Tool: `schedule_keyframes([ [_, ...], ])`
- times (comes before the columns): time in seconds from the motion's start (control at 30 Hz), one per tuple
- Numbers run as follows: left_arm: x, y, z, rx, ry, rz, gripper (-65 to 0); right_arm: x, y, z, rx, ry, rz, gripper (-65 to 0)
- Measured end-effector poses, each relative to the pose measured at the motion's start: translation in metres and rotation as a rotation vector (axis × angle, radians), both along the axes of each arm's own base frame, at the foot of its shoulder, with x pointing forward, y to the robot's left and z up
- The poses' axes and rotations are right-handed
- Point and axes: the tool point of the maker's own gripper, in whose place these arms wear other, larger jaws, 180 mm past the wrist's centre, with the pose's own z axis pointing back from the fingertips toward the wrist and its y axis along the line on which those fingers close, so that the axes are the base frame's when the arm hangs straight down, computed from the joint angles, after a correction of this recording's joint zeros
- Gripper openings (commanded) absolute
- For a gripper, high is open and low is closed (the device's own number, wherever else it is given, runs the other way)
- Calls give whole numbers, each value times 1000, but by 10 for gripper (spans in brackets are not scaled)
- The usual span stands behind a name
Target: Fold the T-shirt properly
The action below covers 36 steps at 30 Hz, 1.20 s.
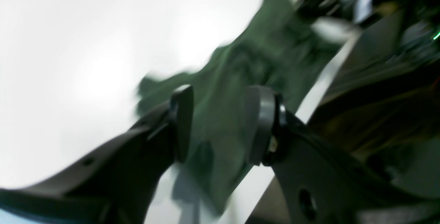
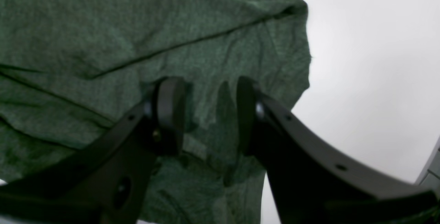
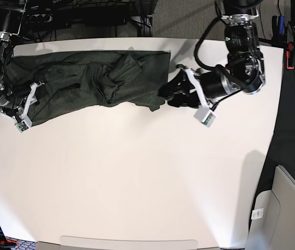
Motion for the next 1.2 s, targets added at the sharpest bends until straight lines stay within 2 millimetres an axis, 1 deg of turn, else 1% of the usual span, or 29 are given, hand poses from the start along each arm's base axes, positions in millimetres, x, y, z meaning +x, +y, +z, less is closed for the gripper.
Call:
schedule_keyframes([
  [0.07,-1,6,-10,1,34,4,-399,0,0,0,-1,1,-1,-400],
  [0.1,-3,7,-20,-2,69,3,-397,0,0,0,0,0,-1,-400],
  [0.23,-17,28,-68,22,293,86,-346,1,3,-1,11,-4,-5,-400],
  [0.27,-18,32,-75,21,332,119,-338,1,5,-2,13,-2,-4,-400],
  [0.3,-18,33,-78,5,352,146,-335,1,7,-3,23,-3,-2,-400],
  [0.5,-17,29,-78,-23,366,152,-334,1,7,-3,22,-3,-3,-400],
  [0.6,-20,28,-80,-27,375,150,-334,0,8,-3,25,0,-2,-400],
  [0.73,-23,14,-79,-66,388,144,-334,0,8,-4,25,0,-1,-400],
  [0.87,-24,6,-84,-124,420,150,-335,0,7,-3,21,0,-3,-400],
  [1.03,-24,2,-83,-134,421,149,-335,0,7,-3,23,-1,-2,-400],
  [1.2,-24,2,-82,-137,422,149,-330,0,6,-3,21,-1,-2,-400],
])
